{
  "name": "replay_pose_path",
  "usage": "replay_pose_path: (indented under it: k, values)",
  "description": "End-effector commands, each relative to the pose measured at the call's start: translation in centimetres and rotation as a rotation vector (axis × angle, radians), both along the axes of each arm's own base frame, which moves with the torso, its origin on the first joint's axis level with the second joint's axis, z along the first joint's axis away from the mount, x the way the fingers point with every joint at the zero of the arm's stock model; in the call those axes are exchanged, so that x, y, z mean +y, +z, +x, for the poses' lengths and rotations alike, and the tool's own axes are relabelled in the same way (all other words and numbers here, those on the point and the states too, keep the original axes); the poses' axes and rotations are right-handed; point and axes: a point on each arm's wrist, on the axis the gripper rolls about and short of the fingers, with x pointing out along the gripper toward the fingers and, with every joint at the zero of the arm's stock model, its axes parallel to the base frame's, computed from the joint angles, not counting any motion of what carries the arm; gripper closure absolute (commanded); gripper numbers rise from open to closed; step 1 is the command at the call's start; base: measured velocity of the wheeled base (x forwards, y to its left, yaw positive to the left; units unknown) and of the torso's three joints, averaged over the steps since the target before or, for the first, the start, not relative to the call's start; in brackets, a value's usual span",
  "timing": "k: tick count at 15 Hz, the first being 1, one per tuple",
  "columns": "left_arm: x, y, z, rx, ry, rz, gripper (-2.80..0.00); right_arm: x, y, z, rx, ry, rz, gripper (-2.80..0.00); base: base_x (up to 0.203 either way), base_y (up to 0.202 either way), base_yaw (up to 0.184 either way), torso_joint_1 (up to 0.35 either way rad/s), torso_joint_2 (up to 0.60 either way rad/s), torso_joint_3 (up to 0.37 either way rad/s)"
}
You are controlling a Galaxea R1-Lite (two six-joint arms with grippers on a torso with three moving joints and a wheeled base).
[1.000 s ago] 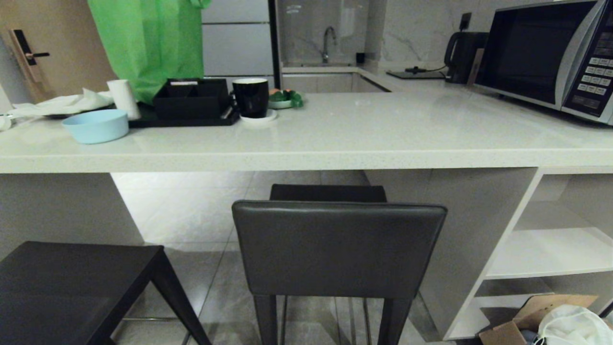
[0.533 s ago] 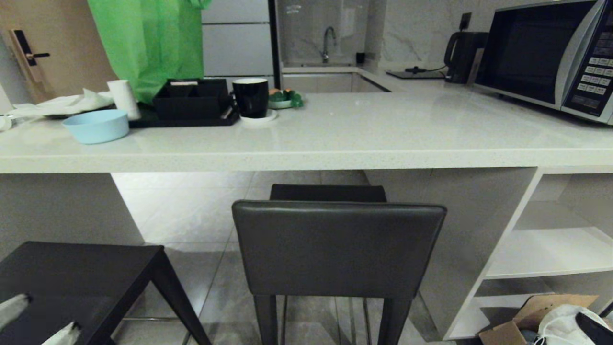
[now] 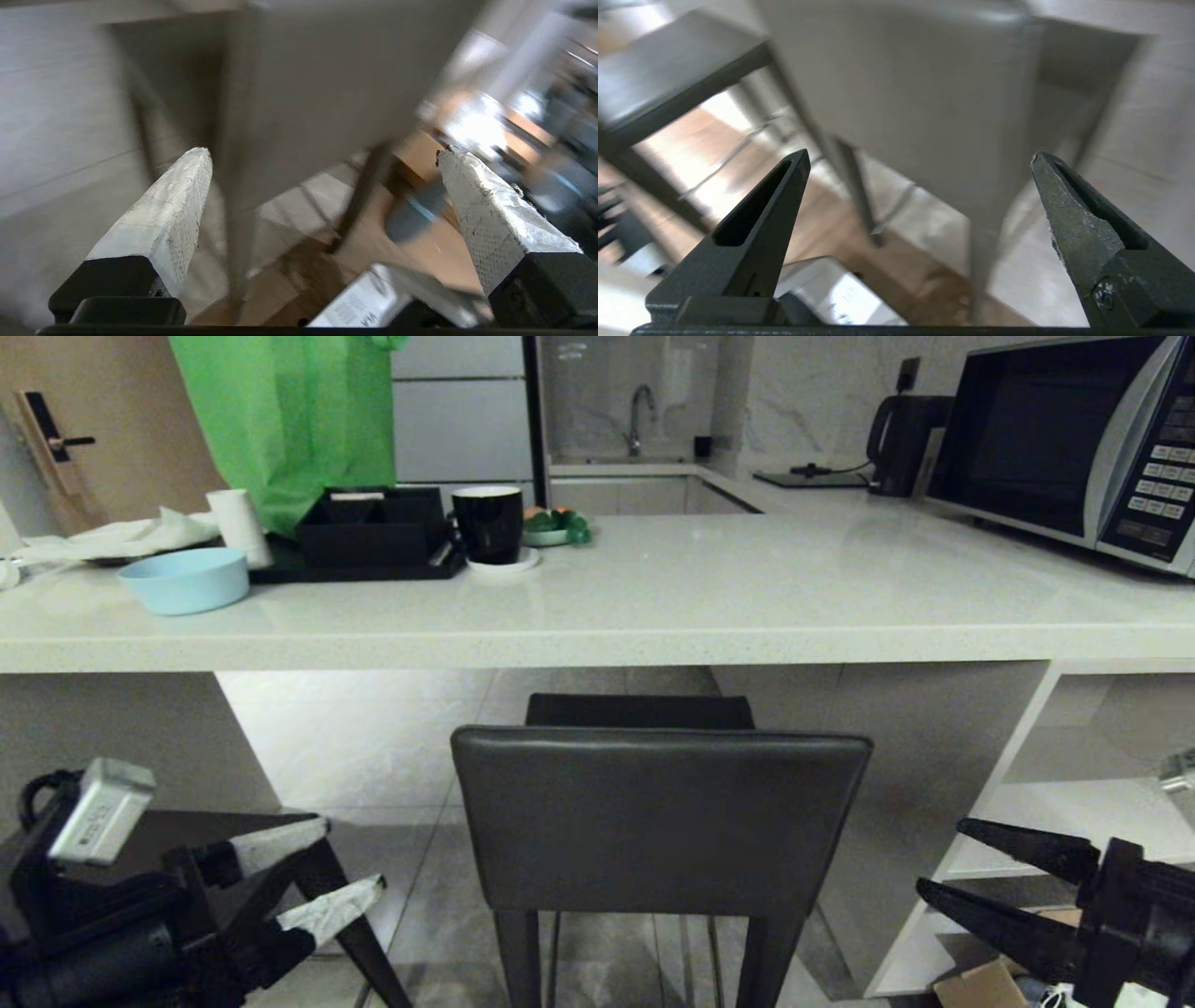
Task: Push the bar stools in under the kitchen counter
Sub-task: Pull the gray chair out from under the dining table
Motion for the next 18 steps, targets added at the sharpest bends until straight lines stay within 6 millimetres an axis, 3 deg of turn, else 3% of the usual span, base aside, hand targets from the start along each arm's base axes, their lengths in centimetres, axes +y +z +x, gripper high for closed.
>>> replay_pose_path:
  k: [1, 5, 10, 18]
  values:
    - [-0.7, -3.1, 3.6, 0.062, -0.116, 0.002, -2.8, 0.5, -2.1, 2.6, 0.093, 0.087, 0.005, -2.8, 0.0, 0.0, 0.0, 0.0, 0.0, 0.0]
    - [-1.7, -6.9, 7.0, 0.078, -0.214, 0.009, -2.8, 1.0, -4.5, 5.2, 0.116, 0.147, -0.046, -2.8, 0.0, 0.0, 0.0, 0.0, 0.0, 0.0]
    - [-2.5, -7.3, 11.0, 0.0, -0.234, 0.005, -2.8, 1.1, -6.6, 8.6, 0.058, 0.15, -0.042, -2.8, 0.0, 0.0, 0.0, 0.0, 0.0, 0.0]
    - [-3.4, -8.4, 13.6, -0.023, -0.251, 0.014, -2.8, 1.4, -7.9, 12.5, 0.012, 0.13, -0.041, -2.8, 0.0, 0.0, 0.0, 0.0, 0.0, 0.0]
